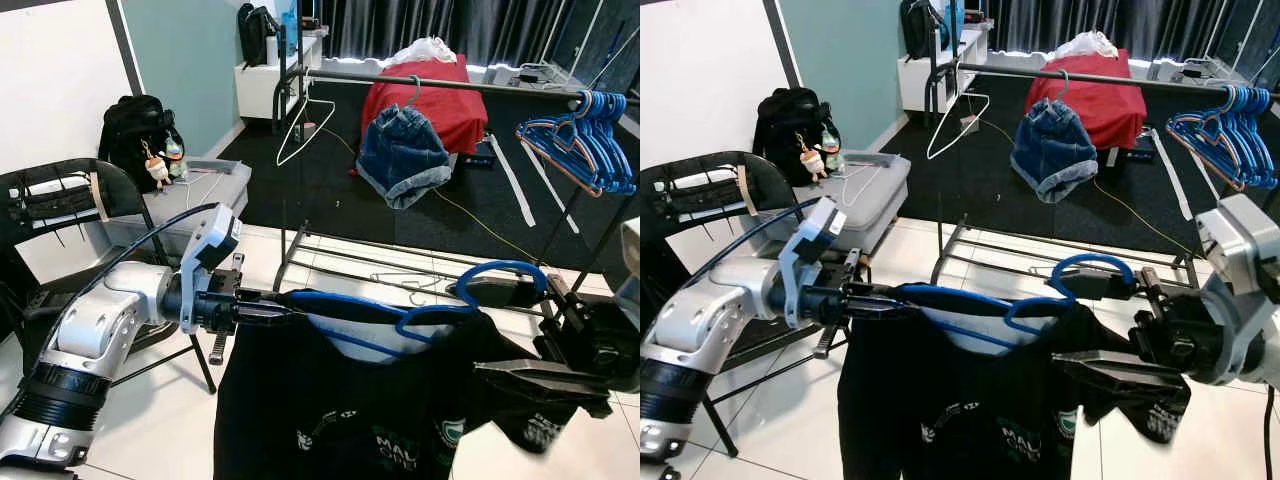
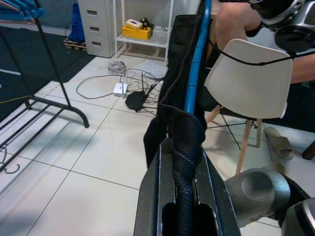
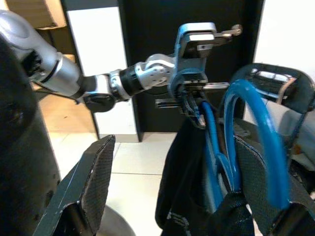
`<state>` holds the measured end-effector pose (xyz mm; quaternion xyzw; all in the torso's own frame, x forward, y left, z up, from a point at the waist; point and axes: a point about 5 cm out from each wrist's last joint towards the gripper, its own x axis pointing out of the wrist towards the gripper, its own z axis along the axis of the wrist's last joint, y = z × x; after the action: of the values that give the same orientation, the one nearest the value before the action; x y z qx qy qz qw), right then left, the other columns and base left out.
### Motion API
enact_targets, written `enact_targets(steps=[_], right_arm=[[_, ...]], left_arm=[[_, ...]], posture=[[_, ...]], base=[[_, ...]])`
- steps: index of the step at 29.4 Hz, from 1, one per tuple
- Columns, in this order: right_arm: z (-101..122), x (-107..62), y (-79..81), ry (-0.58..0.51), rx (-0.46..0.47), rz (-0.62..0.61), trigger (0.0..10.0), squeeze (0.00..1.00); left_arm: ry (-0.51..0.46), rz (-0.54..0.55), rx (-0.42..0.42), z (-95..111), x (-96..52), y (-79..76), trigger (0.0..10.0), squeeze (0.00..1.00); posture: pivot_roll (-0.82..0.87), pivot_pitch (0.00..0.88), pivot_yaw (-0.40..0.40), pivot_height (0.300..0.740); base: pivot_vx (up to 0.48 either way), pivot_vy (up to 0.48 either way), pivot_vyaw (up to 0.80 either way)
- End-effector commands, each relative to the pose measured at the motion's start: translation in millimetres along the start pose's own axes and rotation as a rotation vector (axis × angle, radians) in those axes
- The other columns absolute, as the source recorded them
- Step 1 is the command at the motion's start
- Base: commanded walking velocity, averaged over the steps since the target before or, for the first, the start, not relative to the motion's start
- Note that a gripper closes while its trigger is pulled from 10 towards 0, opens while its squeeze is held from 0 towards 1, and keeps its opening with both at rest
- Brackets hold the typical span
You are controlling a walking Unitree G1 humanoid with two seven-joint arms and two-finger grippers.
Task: Hang hanger
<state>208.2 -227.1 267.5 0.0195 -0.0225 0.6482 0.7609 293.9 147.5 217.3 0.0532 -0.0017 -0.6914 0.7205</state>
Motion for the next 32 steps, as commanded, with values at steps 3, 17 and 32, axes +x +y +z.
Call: enact_targets(steps=[3,17,32], right_arm=[[2.4,0.8,-5.1,-0.032,-0.025,-0.037,10.0,0.0],[3.9,4.4,-6.5,-0.06,-0.038,-0.017,0.0,0.0],[4.0,11.5,-11.5,-0.077,-0.057,-0.022,0.0,0.0]], left_arm=[[-0.03,-0.029,0.014,5.7,3.2,-2.5,0.0,0.0],[-0.041,-0.105,0.032,11.1,16.2,-12.7,0.0,0.0],[-0.07,-0.206,0.064,21.6,40.1,-29.5,0.0,0.0]], posture=[[-0.1,0.0,-0.001,0.736],[-0.1,0.0,-0.006,0.736],[-0.1,0.0,-0.008,0.736]], base=[[0.0,0.0,0.0],[0.0,0.0,0.0],[0.0,0.0,0.0]])
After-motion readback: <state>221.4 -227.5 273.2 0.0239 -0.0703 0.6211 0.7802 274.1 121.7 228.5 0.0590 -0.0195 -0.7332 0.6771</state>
